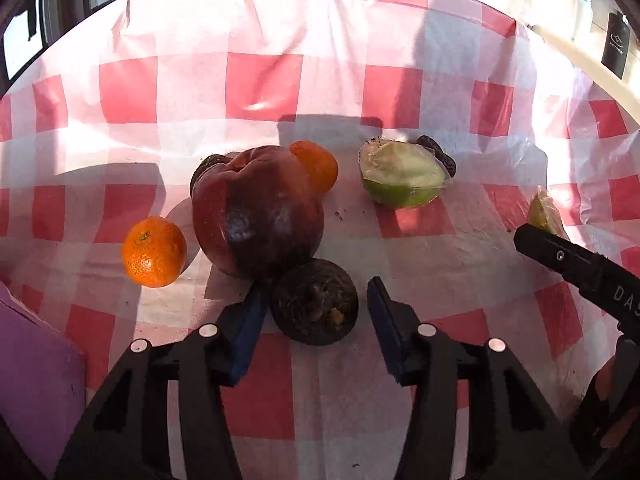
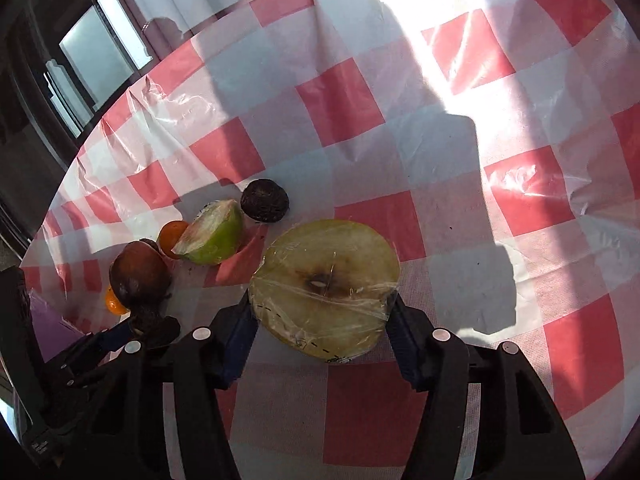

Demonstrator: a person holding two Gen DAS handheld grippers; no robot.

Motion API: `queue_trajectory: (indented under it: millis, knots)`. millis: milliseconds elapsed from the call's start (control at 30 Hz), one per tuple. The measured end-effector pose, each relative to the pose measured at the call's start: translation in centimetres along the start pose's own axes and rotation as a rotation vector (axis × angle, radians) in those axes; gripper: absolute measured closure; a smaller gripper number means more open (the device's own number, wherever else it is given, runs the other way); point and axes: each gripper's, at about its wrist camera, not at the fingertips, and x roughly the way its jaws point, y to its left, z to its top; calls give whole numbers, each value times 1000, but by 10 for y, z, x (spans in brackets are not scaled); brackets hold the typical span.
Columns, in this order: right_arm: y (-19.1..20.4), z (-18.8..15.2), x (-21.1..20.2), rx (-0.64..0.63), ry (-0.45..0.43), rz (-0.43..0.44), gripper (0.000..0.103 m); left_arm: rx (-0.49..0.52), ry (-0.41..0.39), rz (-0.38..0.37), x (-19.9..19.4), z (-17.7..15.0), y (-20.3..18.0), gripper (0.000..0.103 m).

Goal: Organize fruits
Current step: 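Grasp the halved pear with the right tool while the left tool grasps a dark plum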

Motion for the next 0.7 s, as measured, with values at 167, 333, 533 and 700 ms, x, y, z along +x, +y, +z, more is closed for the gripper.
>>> queue_trajectory:
  millis: [167,333,533,700]
  knots:
    - [-6,-5,-5,44,-22,21,44,-47,-16,-63,-3,-1,9,63]
    - [-8,13,-5,65,-21,21,45,-60,-16,-88,0,1,12,63]
    - [-20,12,-28,115,-81,-29,44,-160,-61,-194,-19,-15,41,64]
    - [3,-33,-72,166,-172,-2,44,-138,-160,-251,-97,-68,40,64]
